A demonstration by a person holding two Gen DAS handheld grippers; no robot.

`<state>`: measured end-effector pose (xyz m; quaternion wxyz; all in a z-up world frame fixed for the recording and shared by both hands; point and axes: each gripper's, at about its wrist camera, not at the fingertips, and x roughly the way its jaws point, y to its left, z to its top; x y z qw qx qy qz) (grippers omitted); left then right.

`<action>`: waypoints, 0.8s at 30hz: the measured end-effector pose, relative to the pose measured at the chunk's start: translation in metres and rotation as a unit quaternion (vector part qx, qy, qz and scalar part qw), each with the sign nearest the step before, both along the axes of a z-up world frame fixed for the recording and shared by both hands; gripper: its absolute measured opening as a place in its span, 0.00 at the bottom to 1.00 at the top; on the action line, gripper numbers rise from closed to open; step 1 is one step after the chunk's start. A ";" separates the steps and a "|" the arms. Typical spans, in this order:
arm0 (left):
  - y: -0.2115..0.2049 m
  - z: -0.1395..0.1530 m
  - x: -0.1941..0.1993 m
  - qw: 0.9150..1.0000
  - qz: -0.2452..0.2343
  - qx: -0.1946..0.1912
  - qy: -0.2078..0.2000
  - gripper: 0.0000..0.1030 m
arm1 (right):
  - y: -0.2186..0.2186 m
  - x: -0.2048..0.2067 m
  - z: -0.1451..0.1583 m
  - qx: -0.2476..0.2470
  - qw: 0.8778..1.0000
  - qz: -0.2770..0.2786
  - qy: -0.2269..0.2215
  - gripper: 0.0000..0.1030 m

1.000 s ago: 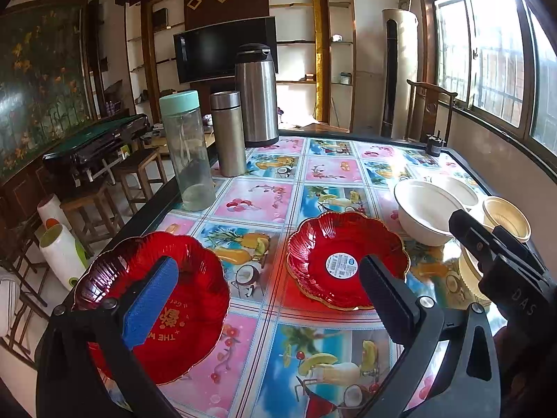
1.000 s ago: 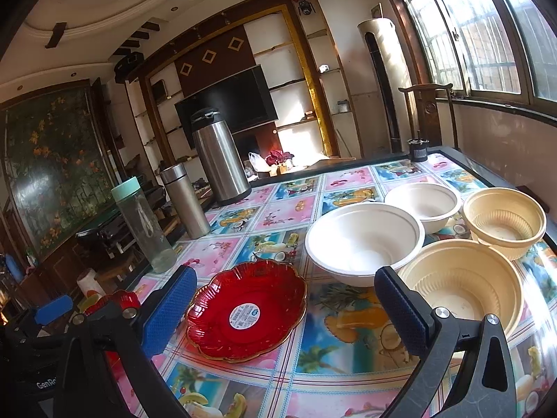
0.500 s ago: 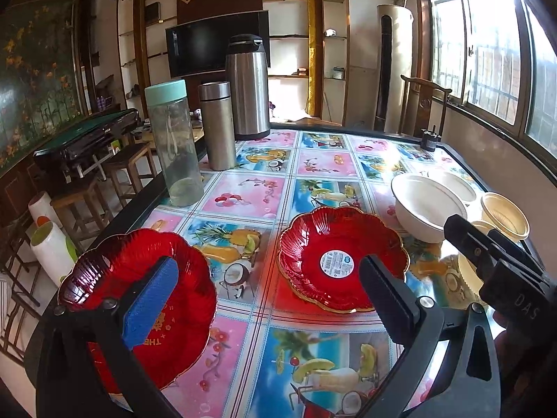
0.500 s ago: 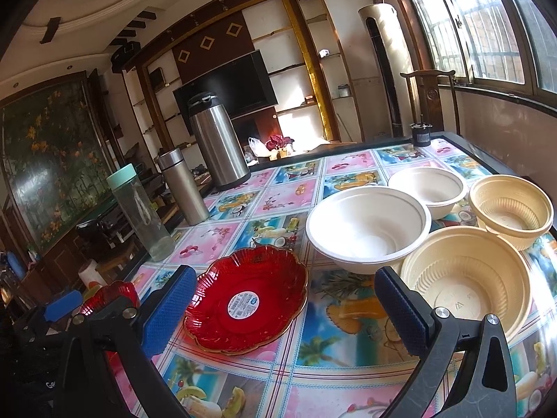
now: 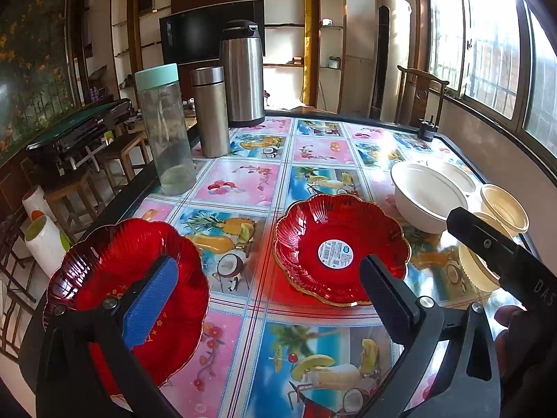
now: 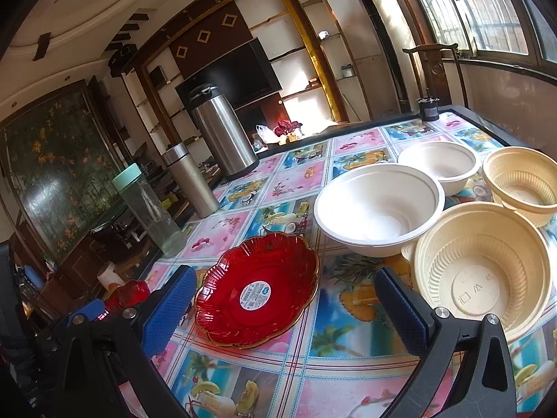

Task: Organize plates and bowls
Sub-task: 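Move both grippers toward the red scalloped plate on the table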

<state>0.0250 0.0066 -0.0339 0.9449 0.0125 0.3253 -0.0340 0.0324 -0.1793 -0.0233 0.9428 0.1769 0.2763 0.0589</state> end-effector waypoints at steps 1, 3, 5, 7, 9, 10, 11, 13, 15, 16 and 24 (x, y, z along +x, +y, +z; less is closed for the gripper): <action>0.000 0.000 0.001 1.000 0.000 0.000 0.002 1.00 | 0.001 -0.001 0.000 0.002 1.000 0.001 0.002 1.00; 0.001 -0.001 0.002 1.000 0.000 -0.001 0.004 1.00 | 0.000 0.000 -0.002 0.005 1.000 0.002 0.005 1.00; 0.001 -0.001 0.002 1.000 0.000 -0.001 0.005 1.00 | 0.000 0.001 -0.002 0.008 1.000 0.003 0.007 1.00; 0.001 -0.001 0.002 1.000 0.001 -0.001 0.004 1.00 | 0.000 0.002 -0.003 0.009 1.000 0.005 0.009 1.00; 0.001 -0.002 0.003 1.000 -0.001 -0.001 0.006 1.00 | -0.001 0.004 -0.003 0.011 1.000 0.008 0.011 1.00; 0.001 -0.002 0.003 1.000 -0.001 0.000 0.007 1.00 | -0.001 0.005 -0.003 0.012 1.000 0.010 0.012 1.00; 0.000 -0.003 0.004 1.000 -0.002 0.001 0.008 1.00 | -0.001 0.005 -0.004 0.014 1.000 0.012 0.013 1.00; 0.002 -0.003 0.005 1.000 -0.004 -0.001 0.011 1.00 | -0.001 0.006 -0.005 0.020 1.000 0.018 0.016 1.00; 0.003 -0.004 0.008 1.000 -0.010 -0.005 0.018 1.00 | -0.003 0.008 -0.007 0.038 0.999 0.029 0.022 1.00; 0.004 -0.004 0.009 1.000 -0.016 -0.012 0.023 1.00 | -0.005 0.010 -0.007 0.051 0.998 0.035 0.025 1.00; 0.018 0.003 0.047 0.977 -0.102 -0.144 0.118 1.00 | -0.032 0.037 -0.029 0.228 0.965 0.101 0.075 0.99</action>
